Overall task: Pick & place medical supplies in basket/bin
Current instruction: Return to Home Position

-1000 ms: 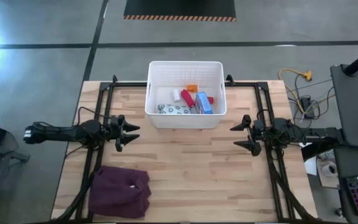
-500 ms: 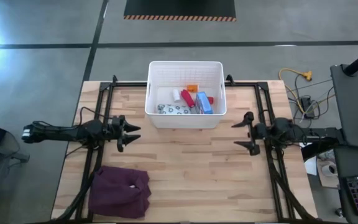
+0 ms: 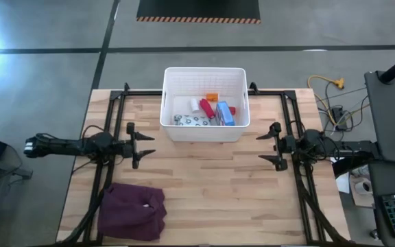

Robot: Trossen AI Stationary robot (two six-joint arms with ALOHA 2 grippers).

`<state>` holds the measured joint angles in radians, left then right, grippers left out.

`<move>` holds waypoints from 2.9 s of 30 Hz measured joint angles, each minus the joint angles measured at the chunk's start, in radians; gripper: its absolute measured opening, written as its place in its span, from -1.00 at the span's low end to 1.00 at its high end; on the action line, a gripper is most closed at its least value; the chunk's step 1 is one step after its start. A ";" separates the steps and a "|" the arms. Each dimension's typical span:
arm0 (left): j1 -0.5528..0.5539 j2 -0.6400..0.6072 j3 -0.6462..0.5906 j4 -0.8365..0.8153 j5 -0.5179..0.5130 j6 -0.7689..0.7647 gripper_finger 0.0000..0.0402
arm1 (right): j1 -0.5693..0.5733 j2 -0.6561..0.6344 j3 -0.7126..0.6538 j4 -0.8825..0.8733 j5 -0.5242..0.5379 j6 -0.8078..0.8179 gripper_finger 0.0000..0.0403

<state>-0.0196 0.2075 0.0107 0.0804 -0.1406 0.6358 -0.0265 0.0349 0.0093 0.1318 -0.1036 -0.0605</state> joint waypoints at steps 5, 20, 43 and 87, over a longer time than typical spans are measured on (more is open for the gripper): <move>-0.001 0.003 0.001 0.015 0.001 0.017 0.06 | 0.000 0.000 0.000 0.002 0.000 0.020 0.62; 0.000 -0.037 -0.001 -0.003 0.005 0.017 0.06 | 0.000 0.000 0.000 0.000 0.000 0.027 0.62; 0.033 -0.205 -0.001 0.013 0.004 0.017 0.06 | 0.000 0.000 0.000 0.000 0.001 0.026 0.62; 0.029 -0.203 -0.001 -0.044 0.019 -0.802 0.06 | 0.000 0.000 0.000 0.000 0.000 0.026 0.62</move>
<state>0.0093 0.0041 0.0096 0.0366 -0.1211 -0.1665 -0.0265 0.0353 0.0093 0.1318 -0.1032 -0.0345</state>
